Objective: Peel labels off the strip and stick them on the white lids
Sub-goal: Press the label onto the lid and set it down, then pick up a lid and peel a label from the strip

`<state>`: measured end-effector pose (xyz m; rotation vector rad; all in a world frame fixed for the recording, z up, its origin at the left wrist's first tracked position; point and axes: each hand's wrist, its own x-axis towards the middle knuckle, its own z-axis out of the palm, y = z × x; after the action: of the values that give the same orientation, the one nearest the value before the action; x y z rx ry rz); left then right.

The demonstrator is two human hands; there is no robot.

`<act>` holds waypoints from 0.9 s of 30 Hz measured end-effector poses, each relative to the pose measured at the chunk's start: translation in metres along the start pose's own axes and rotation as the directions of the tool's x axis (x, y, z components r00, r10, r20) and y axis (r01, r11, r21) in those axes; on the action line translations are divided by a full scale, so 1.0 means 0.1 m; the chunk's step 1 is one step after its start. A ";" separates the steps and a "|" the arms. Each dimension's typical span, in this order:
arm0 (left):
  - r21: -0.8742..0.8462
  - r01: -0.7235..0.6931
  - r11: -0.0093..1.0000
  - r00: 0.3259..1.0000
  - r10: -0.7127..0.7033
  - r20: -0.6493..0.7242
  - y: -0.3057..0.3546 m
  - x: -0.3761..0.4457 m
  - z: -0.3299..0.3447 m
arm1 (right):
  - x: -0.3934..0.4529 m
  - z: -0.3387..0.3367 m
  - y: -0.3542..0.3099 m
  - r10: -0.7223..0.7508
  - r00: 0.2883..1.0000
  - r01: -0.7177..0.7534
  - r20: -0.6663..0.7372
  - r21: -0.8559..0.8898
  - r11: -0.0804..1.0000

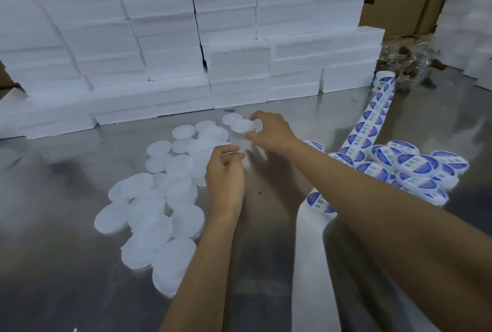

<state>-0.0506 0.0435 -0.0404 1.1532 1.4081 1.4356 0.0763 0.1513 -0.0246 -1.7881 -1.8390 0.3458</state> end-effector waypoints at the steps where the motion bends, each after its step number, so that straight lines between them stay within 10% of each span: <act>1: -0.005 -0.001 1.000 1.000 0.001 -0.012 -0.01 0.01 0.00 | 0.11 0.06 0.00 0.012 1.000 -0.012 0.006 0.007 1.000; 18: -0.172 0.018 0.985 1.000 -0.019 -0.001 0.05 0.00 0.01 | -0.23 -0.34 -0.20 0.006 0.995 0.042 -0.095 0.494 0.868; 24: -0.377 0.105 0.920 0.954 0.013 0.298 0.30 -0.26 0.12 | -1.12 -0.69 -0.16 0.004 0.995 -0.079 0.103 0.743 0.665; 27: -0.298 0.072 0.952 0.942 0.033 0.334 0.32 -0.42 0.15 | -1.36 -0.77 -0.06 0.020 0.995 0.038 -0.093 0.579 0.814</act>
<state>-0.0236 0.0057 -0.0124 1.1142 0.9200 1.3121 0.1088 0.0031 0.0136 -1.3367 -1.4570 0.7213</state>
